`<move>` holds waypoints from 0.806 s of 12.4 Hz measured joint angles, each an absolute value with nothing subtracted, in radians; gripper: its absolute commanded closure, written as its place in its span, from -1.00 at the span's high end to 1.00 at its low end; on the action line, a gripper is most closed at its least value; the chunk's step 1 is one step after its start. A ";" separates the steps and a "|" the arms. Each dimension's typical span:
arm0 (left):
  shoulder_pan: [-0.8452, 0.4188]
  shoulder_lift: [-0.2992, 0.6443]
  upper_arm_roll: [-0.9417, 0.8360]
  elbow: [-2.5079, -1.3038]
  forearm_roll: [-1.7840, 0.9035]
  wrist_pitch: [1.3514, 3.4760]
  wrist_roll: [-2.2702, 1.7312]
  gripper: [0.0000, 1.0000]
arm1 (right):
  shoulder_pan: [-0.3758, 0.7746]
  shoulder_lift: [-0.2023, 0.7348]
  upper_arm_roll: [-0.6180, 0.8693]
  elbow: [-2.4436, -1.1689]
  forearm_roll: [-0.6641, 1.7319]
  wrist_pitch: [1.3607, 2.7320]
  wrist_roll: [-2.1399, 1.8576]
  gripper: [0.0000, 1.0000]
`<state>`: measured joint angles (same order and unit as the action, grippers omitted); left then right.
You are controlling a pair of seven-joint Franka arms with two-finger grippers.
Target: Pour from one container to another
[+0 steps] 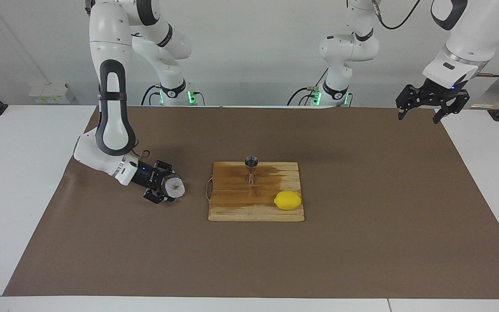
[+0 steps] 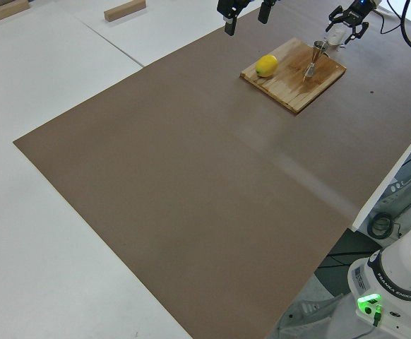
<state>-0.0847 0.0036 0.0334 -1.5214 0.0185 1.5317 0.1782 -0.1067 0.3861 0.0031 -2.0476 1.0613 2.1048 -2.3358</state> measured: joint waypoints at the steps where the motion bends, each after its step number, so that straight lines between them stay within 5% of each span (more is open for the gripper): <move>1: -0.085 0.004 0.033 -1.521 0.019 1.532 0.178 1.00 | -0.107 0.383 0.003 -2.048 1.061 2.105 -2.319 1.00; 4: -0.085 0.004 0.033 -1.521 0.019 1.532 0.178 1.00 | -0.097 0.316 0.003 -2.043 1.028 2.104 -2.188 1.00; 10: -0.085 0.004 0.033 -1.521 0.019 1.532 0.178 1.00 | -0.072 0.088 0.004 -2.043 0.566 2.041 -1.527 1.00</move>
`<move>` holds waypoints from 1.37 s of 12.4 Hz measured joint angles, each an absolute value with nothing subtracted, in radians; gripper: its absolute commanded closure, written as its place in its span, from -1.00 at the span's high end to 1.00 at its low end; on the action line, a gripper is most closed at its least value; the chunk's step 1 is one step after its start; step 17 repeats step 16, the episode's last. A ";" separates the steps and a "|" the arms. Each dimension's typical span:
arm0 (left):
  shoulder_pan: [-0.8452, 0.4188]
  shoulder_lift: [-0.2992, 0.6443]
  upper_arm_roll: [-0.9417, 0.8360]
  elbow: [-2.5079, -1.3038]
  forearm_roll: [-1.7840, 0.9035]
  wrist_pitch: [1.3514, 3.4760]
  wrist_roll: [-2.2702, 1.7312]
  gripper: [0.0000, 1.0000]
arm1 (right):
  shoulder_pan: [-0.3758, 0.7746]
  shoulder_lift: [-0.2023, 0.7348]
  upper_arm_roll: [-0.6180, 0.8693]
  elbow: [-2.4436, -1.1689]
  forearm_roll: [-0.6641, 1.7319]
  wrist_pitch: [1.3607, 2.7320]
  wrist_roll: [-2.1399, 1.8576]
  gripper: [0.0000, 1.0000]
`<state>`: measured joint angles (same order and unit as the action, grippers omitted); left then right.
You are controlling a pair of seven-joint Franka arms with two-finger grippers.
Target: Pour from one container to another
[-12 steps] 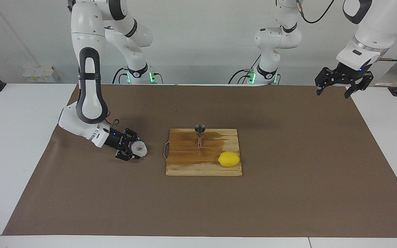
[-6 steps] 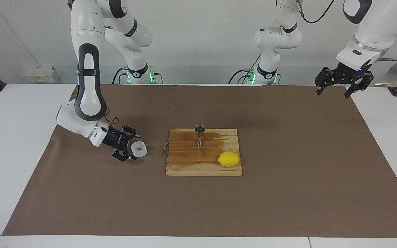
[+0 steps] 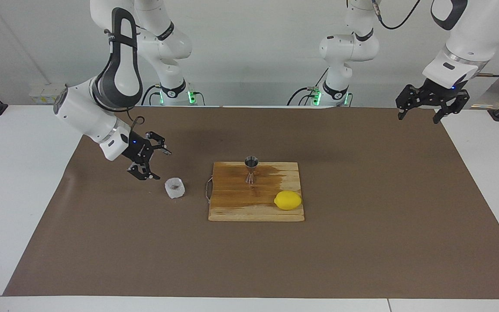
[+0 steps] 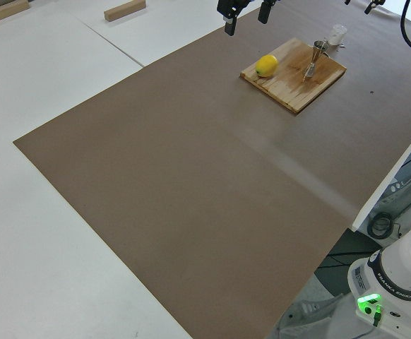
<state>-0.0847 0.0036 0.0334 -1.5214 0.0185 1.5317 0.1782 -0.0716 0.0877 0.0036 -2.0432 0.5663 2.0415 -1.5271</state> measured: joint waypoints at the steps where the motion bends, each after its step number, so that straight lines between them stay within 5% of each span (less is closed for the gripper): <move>1: -0.085 0.004 0.033 -1.521 0.019 1.532 0.178 1.00 | -0.072 0.084 0.003 -2.037 0.476 2.042 -1.417 1.00; 8: -0.085 0.004 0.033 -1.521 0.019 1.532 0.178 1.00 | -0.047 -0.015 0.005 -1.951 0.057 1.893 -0.587 1.00; 13: -0.085 0.004 0.033 -1.521 0.019 1.532 0.178 1.00 | -0.035 -0.052 0.000 -1.757 0.014 1.590 -0.091 1.00; 17: -0.085 0.004 0.033 -1.521 0.019 1.532 0.178 1.00 | -0.045 -0.055 -0.012 -1.687 0.014 1.538 -0.056 1.00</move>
